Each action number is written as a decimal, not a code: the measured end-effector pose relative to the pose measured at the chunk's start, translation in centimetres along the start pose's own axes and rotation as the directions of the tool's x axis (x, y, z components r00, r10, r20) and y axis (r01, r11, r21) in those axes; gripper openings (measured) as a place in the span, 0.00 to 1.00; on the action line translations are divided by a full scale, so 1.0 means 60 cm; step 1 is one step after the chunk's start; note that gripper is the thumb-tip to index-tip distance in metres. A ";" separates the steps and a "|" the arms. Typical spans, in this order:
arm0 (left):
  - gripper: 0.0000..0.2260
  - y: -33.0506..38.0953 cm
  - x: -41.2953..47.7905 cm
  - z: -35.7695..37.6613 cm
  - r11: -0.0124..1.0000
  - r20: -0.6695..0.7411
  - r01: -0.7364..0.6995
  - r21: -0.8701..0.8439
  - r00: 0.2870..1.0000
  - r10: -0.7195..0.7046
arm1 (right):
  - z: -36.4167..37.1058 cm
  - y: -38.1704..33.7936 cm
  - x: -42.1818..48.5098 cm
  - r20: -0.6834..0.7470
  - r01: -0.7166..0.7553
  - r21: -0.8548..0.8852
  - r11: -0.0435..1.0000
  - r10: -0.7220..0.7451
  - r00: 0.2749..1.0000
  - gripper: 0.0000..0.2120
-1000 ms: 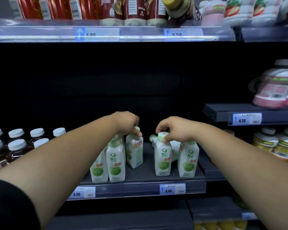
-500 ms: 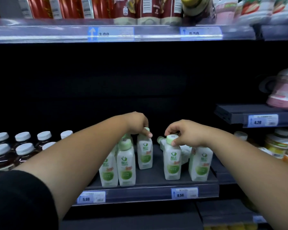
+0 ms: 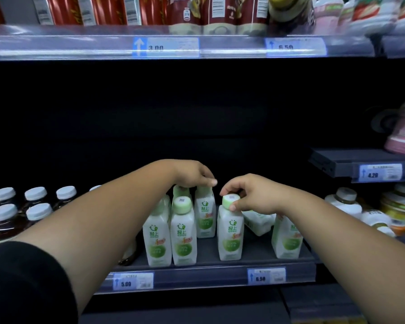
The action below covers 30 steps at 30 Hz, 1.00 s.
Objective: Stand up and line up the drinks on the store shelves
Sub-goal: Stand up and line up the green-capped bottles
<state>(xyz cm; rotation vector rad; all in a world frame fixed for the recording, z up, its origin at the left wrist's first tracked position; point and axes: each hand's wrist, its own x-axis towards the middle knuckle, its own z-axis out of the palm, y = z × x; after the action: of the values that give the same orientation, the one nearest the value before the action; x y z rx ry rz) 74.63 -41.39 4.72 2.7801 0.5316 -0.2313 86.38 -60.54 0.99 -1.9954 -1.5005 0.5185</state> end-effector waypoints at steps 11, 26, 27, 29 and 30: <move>0.16 -0.079 -0.084 -0.001 0.932 -0.017 -0.009 -0.362 1.000 0.003 | 0.041 -0.027 0.025 -0.008 0.021 0.099 0.995 -0.020 1.000 0.18; 0.27 -0.020 -0.073 0.045 0.949 -0.201 -0.256 -0.186 0.955 0.219 | -0.130 0.021 -0.076 -0.086 -0.149 -0.327 0.933 0.128 0.988 0.25; 0.30 -0.017 -0.070 0.054 0.951 -0.197 -0.268 -0.153 0.952 0.236 | -0.142 0.034 -0.092 -0.088 -0.187 -0.359 0.914 0.166 0.982 0.25; 0.32 -0.019 -0.064 0.071 0.958 -0.188 -0.266 -0.103 0.951 0.244 | -0.149 0.054 -0.111 -0.071 -0.229 -0.394 0.890 0.219 0.973 0.24; 0.33 -0.021 -0.061 0.078 0.964 -0.192 -0.251 -0.090 0.954 0.231 | -0.148 0.062 -0.117 -0.050 -0.235 -0.409 0.882 0.235 0.971 0.23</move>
<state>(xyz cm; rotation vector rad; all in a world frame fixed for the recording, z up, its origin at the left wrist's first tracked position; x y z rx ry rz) 70.32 -42.99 0.78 2.7347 0.2315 0.1023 92.60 -69.90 4.99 -2.5278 -1.4672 0.3123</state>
